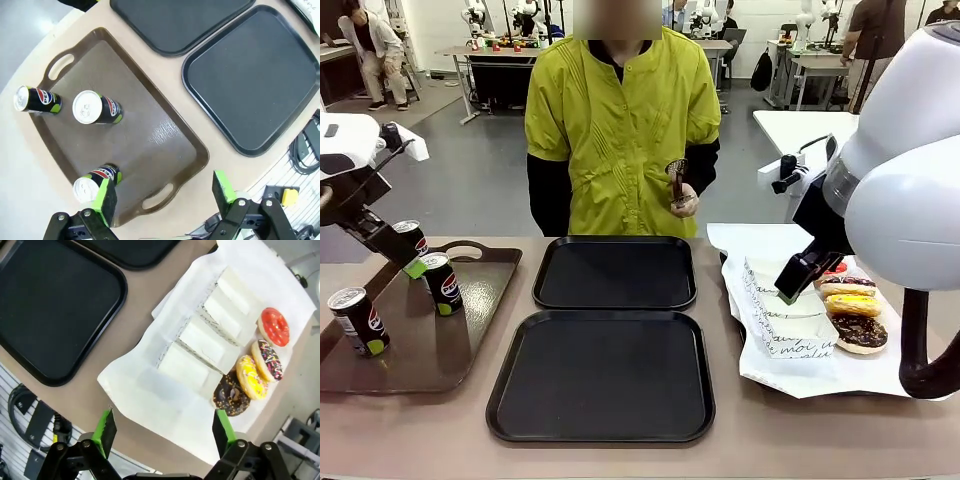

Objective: Set up donuts and drinks on trays.
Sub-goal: Pick up one Pepsi coke and place it on the Flat Tray.

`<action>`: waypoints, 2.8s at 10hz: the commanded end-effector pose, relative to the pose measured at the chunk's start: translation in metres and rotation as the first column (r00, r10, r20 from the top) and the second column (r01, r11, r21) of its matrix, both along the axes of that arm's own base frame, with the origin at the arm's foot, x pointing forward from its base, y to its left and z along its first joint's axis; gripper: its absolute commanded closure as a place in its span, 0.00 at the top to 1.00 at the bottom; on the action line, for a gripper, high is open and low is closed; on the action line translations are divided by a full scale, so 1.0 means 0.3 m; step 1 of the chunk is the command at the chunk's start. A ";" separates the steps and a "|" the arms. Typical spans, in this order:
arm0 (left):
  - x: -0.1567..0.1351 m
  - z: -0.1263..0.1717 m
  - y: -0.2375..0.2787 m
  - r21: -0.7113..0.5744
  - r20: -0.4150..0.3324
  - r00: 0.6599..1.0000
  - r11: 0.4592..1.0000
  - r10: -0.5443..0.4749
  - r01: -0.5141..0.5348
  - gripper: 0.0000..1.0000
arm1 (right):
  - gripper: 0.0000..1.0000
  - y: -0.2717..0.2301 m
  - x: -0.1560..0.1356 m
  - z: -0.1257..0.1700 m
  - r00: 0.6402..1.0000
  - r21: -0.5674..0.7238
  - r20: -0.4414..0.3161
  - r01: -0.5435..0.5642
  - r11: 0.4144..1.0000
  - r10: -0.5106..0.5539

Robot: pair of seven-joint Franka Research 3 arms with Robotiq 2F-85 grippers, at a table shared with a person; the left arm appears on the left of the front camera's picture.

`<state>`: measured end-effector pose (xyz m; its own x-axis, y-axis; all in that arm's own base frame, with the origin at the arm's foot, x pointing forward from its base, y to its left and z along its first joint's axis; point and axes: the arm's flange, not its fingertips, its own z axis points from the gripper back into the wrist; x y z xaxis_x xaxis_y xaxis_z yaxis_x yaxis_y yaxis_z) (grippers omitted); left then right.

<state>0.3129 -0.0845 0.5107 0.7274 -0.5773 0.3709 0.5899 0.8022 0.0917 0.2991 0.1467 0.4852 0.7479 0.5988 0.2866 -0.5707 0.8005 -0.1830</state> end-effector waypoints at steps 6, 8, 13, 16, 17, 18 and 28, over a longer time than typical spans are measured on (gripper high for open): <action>0.055 0.000 0.118 -0.662 -0.356 0.913 0.744 -0.201 -0.095 1.00 | 1.00 -0.193 0.021 -0.082 0.957 0.631 -0.210 -0.023 0.775 0.200; 0.014 0.021 0.314 -0.772 -0.512 0.815 0.563 -0.272 -0.297 1.00 | 1.00 -0.407 -0.037 -0.170 0.904 0.851 -0.307 0.121 0.511 0.298; -0.051 -0.023 0.712 -0.658 -0.672 0.740 0.467 -0.010 -0.591 1.00 | 1.00 -0.763 -0.162 -0.330 0.875 0.862 -0.435 0.337 0.378 0.212; -0.055 -0.074 0.827 -0.606 -0.685 0.721 0.470 0.100 -0.641 1.00 | 1.00 -0.953 -0.311 -0.297 0.918 0.903 -0.386 0.357 0.239 0.087; -0.052 -0.091 0.871 -0.607 -0.693 0.714 0.449 0.106 -0.656 1.00 | 1.00 -0.984 -0.349 -0.274 0.925 0.908 -0.374 0.352 0.226 0.063; -0.062 -0.111 0.927 -0.638 -0.682 0.725 0.413 0.089 -0.650 1.00 | 1.00 -1.017 -0.385 -0.246 0.935 0.917 -0.353 0.338 0.213 0.040; -0.113 -0.190 1.049 -0.690 -0.669 0.741 0.320 0.057 -0.649 1.00 | 1.00 -1.093 -0.401 -0.191 0.931 0.916 -0.363 0.349 0.197 0.035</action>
